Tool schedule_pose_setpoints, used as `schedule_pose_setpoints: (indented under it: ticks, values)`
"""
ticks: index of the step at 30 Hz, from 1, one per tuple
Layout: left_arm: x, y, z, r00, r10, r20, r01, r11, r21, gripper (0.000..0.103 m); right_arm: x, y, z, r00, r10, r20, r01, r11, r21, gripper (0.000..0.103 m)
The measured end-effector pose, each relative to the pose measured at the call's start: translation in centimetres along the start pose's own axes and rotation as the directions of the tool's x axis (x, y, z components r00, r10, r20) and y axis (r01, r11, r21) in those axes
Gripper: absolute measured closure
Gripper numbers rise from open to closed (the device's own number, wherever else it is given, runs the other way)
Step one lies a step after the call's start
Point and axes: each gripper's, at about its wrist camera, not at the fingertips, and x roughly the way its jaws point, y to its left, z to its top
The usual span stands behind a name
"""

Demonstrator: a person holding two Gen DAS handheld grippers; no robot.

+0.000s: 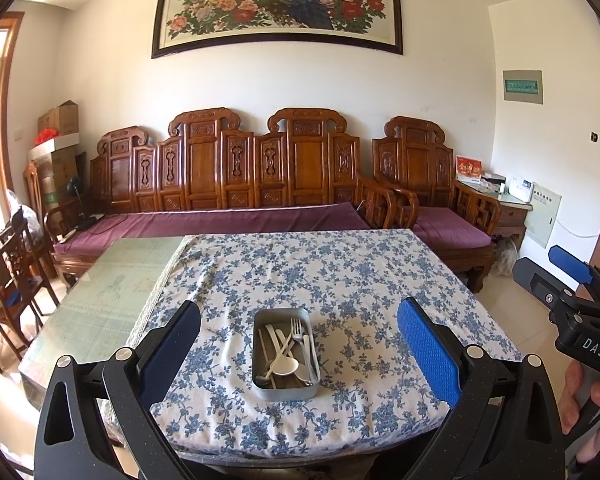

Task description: Organize utensils

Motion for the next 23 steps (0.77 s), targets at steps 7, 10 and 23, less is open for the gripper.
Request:
schedule_pose_setpoints:
  ticks: [7, 10, 23]
  values:
    - [0.01, 0.05, 0.13, 1.000, 0.003, -0.001, -0.003, 1.000, -0.006, 0.008, -0.01, -0.01, -0.03, 1.000, 0.002, 0.000, -0.002, 1.000, 0.001, 0.003]
    - [0.07, 0.13, 0.16, 1.000, 0.005, -0.004, -0.005, 1.000, -0.007, 0.008, -0.04, -0.01, -0.02, 1.000, 0.002, 0.000, -0.002, 1.000, 0.000, 0.003]
    - [0.22, 0.21, -0.07, 1.000, 0.006, -0.007, -0.006, 1.000, -0.009, 0.008, -0.09, 0.11, -0.07, 1.000, 0.003, 0.000, -0.003, 1.000, 0.002, 0.003]
